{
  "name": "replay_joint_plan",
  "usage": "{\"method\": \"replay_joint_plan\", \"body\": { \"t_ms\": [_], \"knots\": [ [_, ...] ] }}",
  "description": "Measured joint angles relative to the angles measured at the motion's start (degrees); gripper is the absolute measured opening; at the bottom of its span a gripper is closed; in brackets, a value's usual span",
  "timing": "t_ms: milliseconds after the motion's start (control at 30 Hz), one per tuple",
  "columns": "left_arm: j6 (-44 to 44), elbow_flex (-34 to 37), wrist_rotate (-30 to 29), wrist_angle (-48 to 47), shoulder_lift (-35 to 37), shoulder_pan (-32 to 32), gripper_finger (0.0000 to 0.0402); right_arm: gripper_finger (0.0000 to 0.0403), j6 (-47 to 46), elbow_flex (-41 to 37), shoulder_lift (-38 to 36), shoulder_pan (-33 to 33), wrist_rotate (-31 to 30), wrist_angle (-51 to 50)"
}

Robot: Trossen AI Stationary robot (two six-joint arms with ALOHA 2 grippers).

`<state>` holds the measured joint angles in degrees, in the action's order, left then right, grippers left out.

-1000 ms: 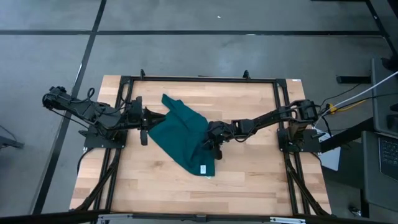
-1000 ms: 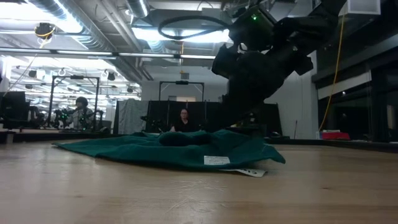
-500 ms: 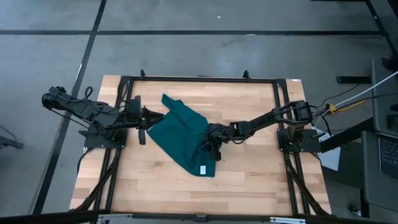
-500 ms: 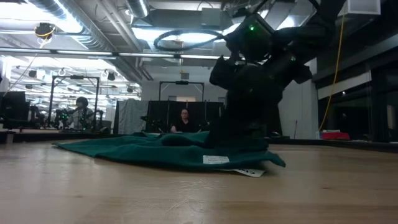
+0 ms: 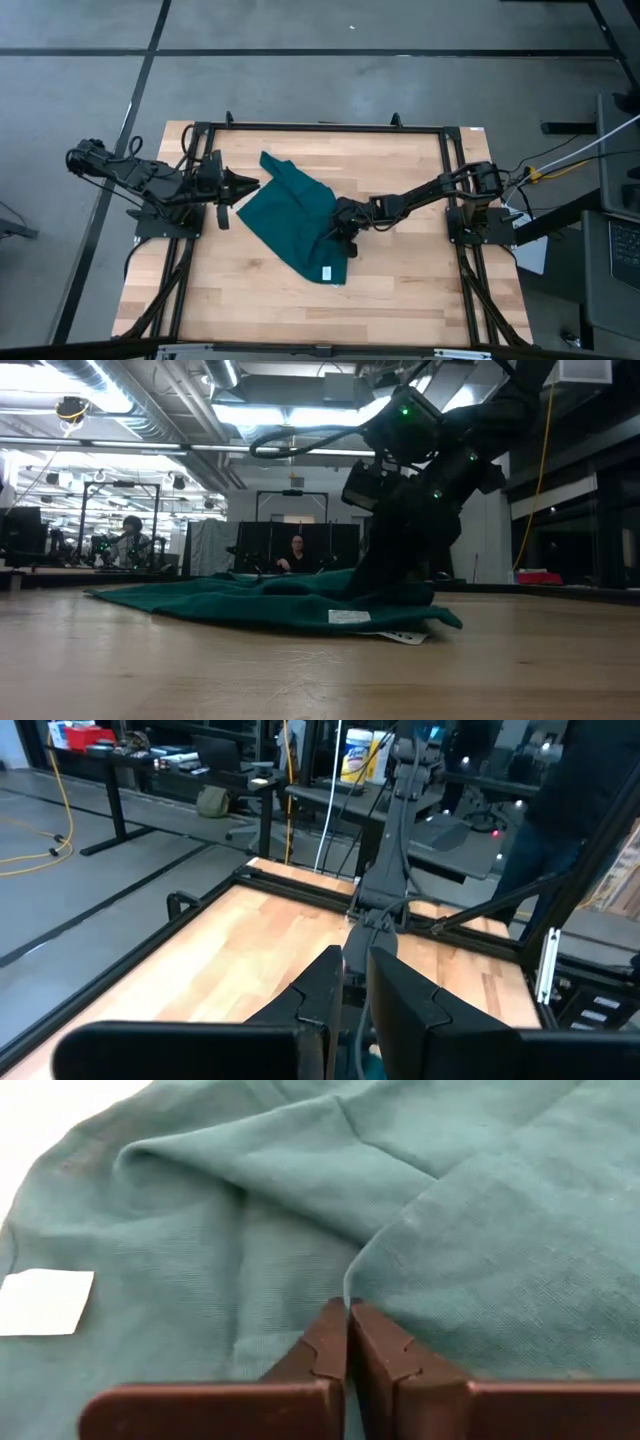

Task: Fold microfiber towels
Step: Prepare the green towel for folding

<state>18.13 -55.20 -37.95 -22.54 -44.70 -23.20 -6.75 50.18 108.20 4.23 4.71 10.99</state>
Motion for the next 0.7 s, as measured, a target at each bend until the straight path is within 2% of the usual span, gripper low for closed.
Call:
{"method": "replay_joint_plan", "body": {
  "t_ms": [200,400,500,567,700],
  "knots": [
    [0.09,0.00,-0.08,-0.26,-0.05,0.00,0.0047,0.0006,2.34,4.47,-1.81,0.00,-2.32,-6.68],
    [0.33,0.00,-3.29,-2.52,-0.03,0.00,0.0043,0.0004,8.17,7.93,-8.63,-1.84,-12.90,-25.13],
    [0.61,0.00,-3.68,-4.73,-0.03,0.00,0.0031,0.0003,8.53,5.80,-13.16,-4.61,-14.45,-35.10],
    [0.64,0.00,-3.74,-5.67,-0.07,-0.02,0.0020,0.0002,8.54,3.06,-16.78,-6.74,-14.56,-35.31],
    [1.65,0.65,-3.67,-6.19,-0.05,-0.02,0.0004,0.0001,10.21,-1.65,-22.83,-12.00,-15.69,-28.29]
  ]
}}
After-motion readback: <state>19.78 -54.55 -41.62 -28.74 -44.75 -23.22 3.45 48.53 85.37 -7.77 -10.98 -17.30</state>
